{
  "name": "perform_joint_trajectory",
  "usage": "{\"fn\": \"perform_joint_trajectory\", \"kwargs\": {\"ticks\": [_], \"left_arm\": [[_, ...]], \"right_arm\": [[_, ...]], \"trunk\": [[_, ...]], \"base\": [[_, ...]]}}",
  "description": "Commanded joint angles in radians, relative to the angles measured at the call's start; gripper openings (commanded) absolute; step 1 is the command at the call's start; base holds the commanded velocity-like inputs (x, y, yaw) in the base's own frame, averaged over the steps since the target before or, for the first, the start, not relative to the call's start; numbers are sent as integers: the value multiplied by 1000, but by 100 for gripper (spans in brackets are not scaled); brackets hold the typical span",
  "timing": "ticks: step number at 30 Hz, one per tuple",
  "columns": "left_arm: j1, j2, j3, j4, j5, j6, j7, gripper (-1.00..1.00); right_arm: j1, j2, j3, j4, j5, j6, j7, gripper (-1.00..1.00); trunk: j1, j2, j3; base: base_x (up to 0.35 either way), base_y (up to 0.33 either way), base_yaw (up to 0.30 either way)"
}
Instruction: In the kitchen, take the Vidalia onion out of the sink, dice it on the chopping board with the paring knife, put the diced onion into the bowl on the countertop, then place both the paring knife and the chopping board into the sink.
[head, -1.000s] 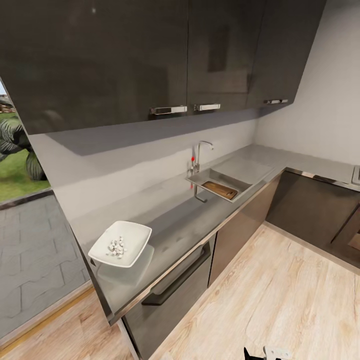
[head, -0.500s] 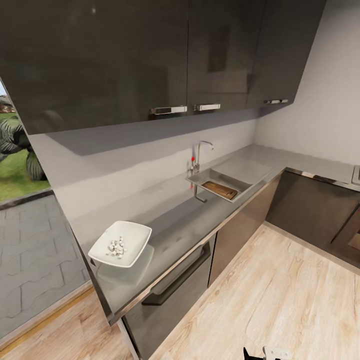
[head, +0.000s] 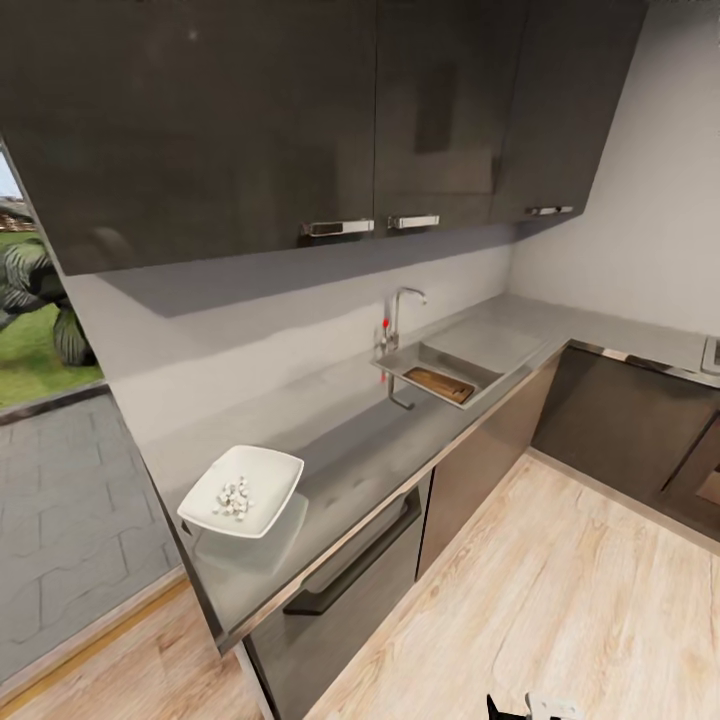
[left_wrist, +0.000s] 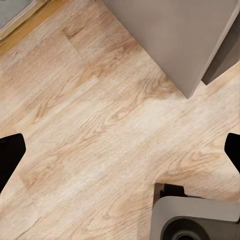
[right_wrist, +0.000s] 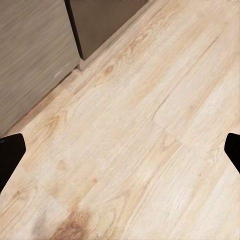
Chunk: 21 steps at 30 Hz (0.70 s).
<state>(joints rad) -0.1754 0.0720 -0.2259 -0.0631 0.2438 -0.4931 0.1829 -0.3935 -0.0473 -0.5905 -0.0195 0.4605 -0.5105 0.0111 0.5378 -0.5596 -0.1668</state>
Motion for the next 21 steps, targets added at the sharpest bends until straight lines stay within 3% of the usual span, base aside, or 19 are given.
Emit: {"fn": "perform_joint_trajectory", "kwargs": {"ticks": [1,21], "left_arm": [[-1,0,-9,0,6,-2,4,100],[-1,0,-9,0,6,-2,4,100]], "right_arm": [[-1,0,-9,1,7,-3,1,100],[-1,0,-9,1,7,-3,0,100]], "trunk": [[0,-1,0],[0,-1,31]], "base": [[0,0,0],[0,0,0]]}}
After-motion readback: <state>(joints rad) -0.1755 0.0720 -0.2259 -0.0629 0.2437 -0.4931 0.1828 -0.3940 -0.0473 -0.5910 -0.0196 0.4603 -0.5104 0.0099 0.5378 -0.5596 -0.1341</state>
